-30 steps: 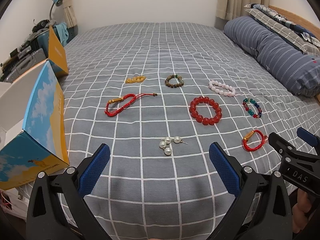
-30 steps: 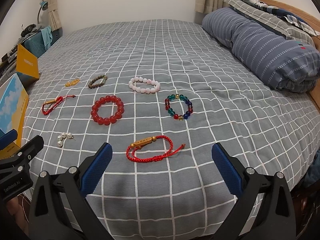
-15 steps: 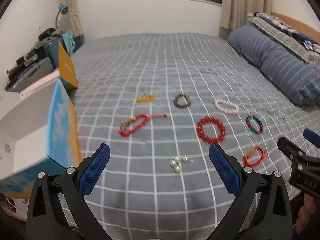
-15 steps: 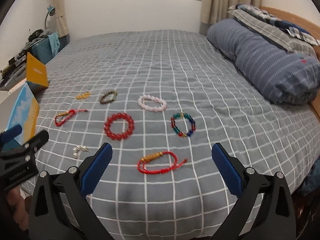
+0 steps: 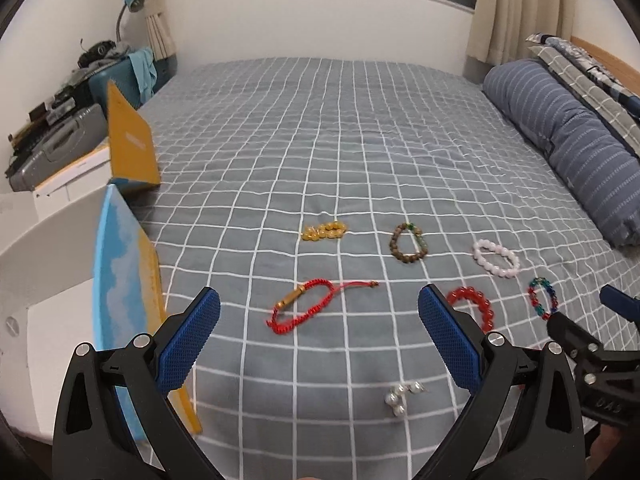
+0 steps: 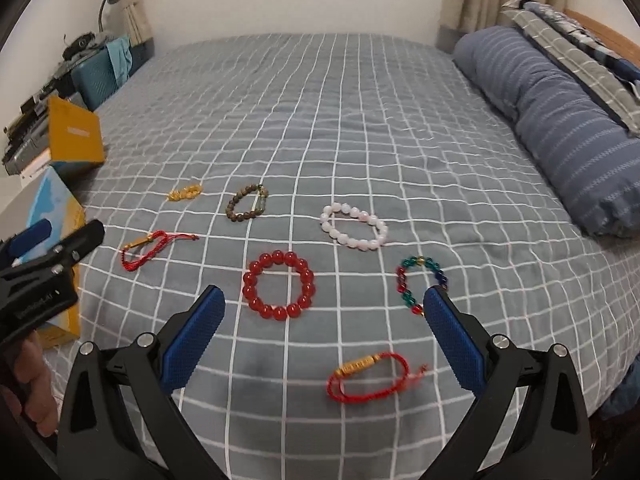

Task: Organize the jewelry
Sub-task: 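Grasp the red cord bracelet with left tool while right tool grasps red bead bracelet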

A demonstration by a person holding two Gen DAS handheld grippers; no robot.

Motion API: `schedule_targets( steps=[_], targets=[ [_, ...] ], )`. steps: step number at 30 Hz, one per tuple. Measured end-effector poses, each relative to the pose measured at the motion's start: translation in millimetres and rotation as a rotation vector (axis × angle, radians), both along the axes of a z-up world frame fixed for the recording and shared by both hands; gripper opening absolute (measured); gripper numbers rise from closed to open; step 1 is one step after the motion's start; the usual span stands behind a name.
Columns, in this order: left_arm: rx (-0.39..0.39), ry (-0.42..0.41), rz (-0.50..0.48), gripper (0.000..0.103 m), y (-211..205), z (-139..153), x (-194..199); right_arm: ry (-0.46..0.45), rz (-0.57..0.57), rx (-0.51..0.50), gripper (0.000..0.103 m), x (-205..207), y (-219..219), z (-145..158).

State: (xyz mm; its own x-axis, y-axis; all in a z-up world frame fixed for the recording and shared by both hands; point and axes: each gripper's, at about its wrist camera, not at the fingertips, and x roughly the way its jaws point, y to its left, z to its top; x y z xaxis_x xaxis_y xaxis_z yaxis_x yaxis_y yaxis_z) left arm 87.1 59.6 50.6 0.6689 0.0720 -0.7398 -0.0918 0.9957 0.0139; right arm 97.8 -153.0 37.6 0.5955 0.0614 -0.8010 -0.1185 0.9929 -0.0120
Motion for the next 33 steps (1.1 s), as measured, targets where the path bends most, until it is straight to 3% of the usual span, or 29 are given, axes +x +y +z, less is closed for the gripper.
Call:
schedule_targets(
  steps=[16, 25, 28, 33],
  targets=[
    [0.017, 0.169, 0.037, 0.098, 34.6, -89.7, 72.1, 0.162, -0.003, 0.027, 0.090, 61.5, 10.4, -85.4],
    [-0.025, 0.212, 0.028, 0.096, 41.6, -109.8, 81.3, 0.197, -0.004, -0.002, 0.078, 68.6, 19.7, -106.9],
    [-0.021, 0.225, 0.013, 0.086, 37.8, -110.3, 80.0, 0.201, -0.003, 0.005, 0.072, 68.4, 18.5, -105.6],
    [-0.030, 0.238, -0.014, 0.057, 33.7, -107.5, 78.0, 0.204, -0.003, 0.004, 0.059, 67.1, 18.4, -103.3]
  ],
)
